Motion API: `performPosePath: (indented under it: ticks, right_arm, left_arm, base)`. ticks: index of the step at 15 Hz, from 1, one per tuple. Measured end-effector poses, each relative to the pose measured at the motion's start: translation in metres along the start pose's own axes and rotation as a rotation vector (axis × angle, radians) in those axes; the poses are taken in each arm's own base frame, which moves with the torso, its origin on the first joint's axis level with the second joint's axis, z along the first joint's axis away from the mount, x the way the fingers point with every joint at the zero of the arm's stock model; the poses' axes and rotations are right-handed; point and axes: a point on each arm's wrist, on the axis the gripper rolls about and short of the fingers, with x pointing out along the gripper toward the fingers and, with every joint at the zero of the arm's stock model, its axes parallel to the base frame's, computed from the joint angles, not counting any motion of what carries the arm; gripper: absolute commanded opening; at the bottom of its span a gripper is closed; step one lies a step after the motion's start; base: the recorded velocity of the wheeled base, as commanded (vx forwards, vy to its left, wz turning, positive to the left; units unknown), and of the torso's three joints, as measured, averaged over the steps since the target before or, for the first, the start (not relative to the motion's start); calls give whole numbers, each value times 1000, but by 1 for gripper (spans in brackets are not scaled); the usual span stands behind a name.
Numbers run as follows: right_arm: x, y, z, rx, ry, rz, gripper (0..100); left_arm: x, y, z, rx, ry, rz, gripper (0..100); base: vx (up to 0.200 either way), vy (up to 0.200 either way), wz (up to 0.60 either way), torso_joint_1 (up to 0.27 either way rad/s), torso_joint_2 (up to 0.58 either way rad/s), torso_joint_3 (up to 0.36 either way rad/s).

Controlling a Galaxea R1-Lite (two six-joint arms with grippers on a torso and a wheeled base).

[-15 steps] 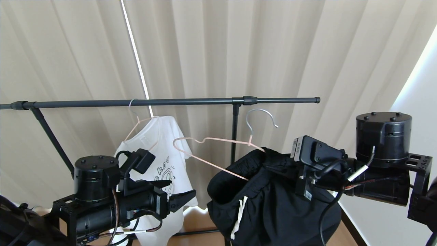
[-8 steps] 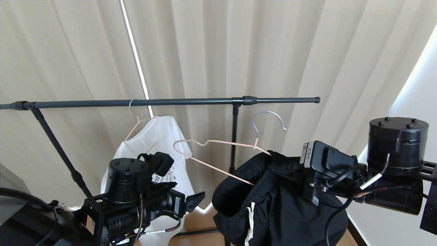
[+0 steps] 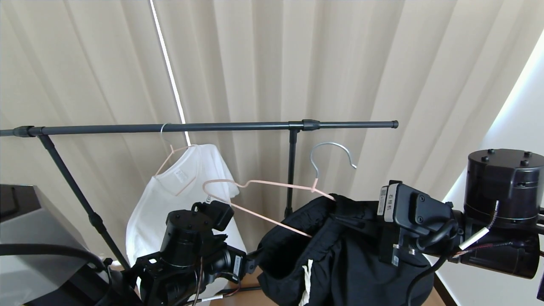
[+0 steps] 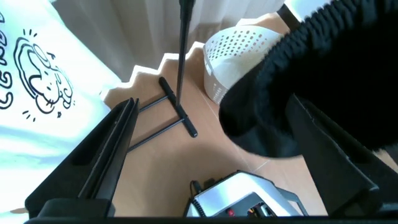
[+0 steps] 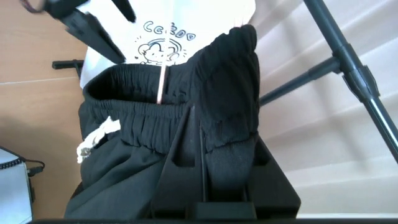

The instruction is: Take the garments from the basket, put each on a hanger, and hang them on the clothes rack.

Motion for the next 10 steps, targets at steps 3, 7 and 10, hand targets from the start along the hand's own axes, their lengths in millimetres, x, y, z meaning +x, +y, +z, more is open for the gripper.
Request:
performPosePath:
  ticks: [3,7,10]
  right_arm:
    - [-4,5,6,-11,-23,11,0]
    - [-9,6,9,-17,-36,6,0]
    - [-10,4,10,-18,-40,0,0]
  left_arm:
    - [5,-3,-5,3,12,5,100]
    - [9,-4,-10,10,34,10,0]
    - [9,-5,-7,7,1,10,0]
  base:
    - [0,0,0,0,0,0]
    - [0,0,0,0,0,0]
    - [0,0,0,0,0,0]
